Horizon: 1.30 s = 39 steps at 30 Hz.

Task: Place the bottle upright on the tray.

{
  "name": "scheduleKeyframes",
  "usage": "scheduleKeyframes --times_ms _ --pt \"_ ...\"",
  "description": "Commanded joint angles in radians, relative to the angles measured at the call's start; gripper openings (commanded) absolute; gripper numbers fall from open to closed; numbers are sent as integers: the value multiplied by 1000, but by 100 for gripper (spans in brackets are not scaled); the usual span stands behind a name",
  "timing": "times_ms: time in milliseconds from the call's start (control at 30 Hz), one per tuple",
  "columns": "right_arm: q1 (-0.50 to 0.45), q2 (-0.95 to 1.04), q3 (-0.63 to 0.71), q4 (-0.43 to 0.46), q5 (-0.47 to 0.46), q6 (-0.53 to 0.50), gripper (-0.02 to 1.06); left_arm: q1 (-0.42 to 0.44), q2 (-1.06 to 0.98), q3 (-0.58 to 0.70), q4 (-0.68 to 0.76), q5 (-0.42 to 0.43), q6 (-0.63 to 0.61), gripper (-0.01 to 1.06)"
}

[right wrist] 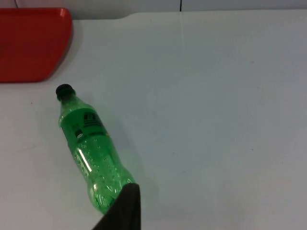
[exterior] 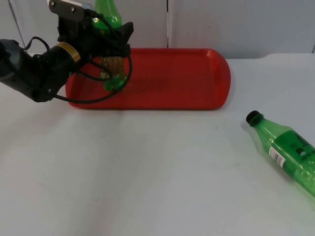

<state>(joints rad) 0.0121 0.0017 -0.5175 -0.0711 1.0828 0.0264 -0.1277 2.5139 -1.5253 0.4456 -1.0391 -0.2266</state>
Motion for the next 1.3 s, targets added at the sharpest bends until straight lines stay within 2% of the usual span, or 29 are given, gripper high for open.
scheduleKeyframes --times_ms 0,33,67,133,167,400,633,967,1267 --pt "-8 -2 1 -2 -6 0 105 1 -2 -6 16 -23 -11 76" --pt "-8 -2 1 -2 -6 0 105 1 -2 -6 16 -23 -11 86" --pt "-8 -2 1 -2 -6 0 105 1 -2 -6 16 -23 -11 86" --pt "-8 -2 1 -2 -6 0 105 1 -2 -6 16 -23 -11 103" --pt "-8 -2 1 -2 -6 0 105 1 -2 -6 16 -23 -12 105" --pt "-8 -2 1 -2 -6 0 105 1 -2 -4 67 -23 -13 105" --pt "-8 -2 1 -2 -6 0 105 22 -2 -2 72 -7 -97 105" --pt "-8 -2 1 -2 -6 0 105 58 -40 101 147 -43 -92 105" --pt "-8 -2 1 -2 -6 0 105 70 -120 247 141 -50 -44 105"
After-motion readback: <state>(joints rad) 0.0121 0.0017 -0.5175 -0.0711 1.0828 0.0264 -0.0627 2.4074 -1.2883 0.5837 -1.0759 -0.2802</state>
